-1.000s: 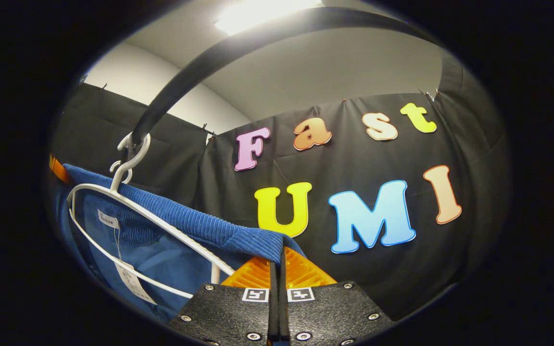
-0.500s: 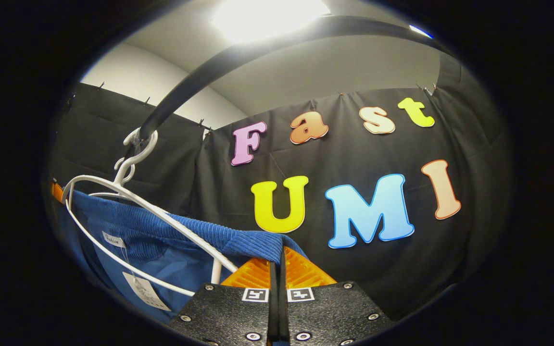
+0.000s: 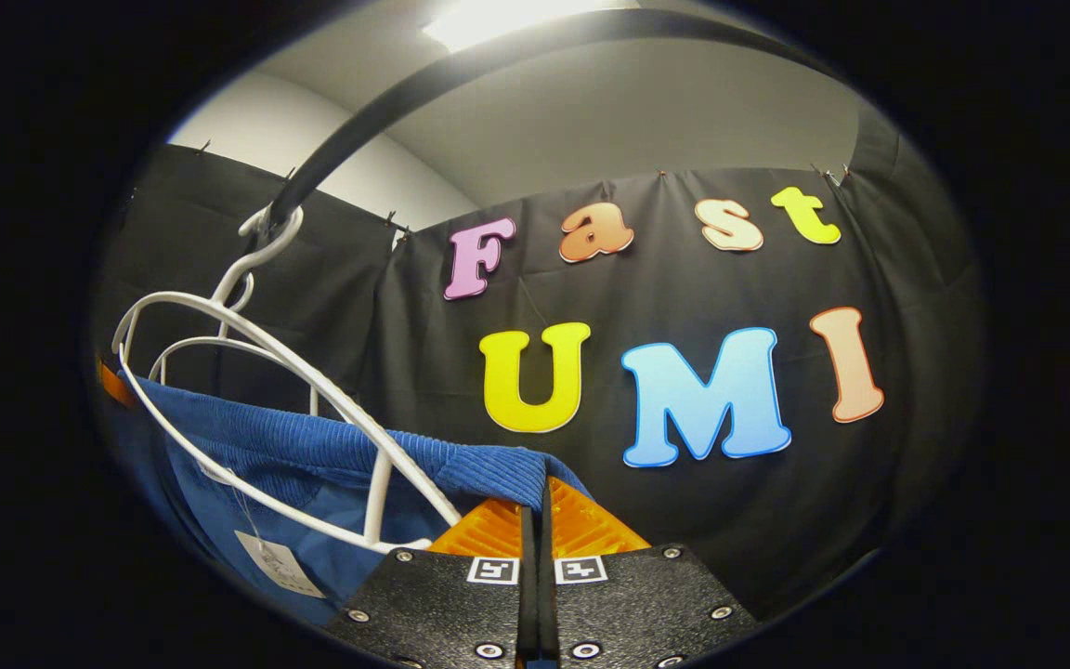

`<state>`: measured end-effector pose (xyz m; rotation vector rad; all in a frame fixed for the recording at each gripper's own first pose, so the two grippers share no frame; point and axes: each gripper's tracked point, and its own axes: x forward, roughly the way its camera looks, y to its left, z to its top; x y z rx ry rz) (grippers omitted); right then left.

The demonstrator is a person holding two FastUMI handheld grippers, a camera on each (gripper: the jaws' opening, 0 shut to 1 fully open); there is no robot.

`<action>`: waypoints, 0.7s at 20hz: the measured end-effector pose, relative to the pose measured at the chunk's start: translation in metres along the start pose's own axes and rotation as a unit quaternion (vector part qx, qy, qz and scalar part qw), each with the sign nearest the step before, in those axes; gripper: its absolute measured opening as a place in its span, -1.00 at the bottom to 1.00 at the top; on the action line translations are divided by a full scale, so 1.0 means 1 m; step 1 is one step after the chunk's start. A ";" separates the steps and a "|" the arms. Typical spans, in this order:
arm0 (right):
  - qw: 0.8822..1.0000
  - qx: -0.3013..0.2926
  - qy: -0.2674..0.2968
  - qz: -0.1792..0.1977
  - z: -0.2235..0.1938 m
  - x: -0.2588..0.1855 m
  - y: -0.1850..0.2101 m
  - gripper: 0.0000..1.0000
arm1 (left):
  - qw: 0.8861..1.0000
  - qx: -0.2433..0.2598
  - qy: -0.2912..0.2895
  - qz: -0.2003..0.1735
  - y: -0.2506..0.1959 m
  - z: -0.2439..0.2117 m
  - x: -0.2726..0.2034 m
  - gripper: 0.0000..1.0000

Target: Grasp the clothes on the hanger with both hands and then place them into the laundry hamper below.

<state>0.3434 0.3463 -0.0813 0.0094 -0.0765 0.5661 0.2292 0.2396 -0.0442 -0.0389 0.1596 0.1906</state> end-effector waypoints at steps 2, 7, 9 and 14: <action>1.000 0.001 0.011 -0.006 -0.007 -0.008 -0.005 -1.00 | 1.000 0.006 0.005 0.002 -0.007 -0.011 -0.003 -0.98; 0.999 0.006 0.042 -0.013 -0.027 -0.025 -0.014 -1.00 | 1.000 -0.017 0.017 0.001 -0.017 -0.029 -0.008 -0.88; 0.998 0.001 0.057 -0.007 -0.034 -0.037 -0.013 -1.00 | 0.999 -0.031 0.021 0.001 -0.016 -0.031 -0.013 -0.88; 0.997 -0.002 0.082 0.003 -0.047 -0.066 -0.011 -1.00 | 0.998 -0.050 0.032 0.013 -0.016 -0.037 -0.037 -0.98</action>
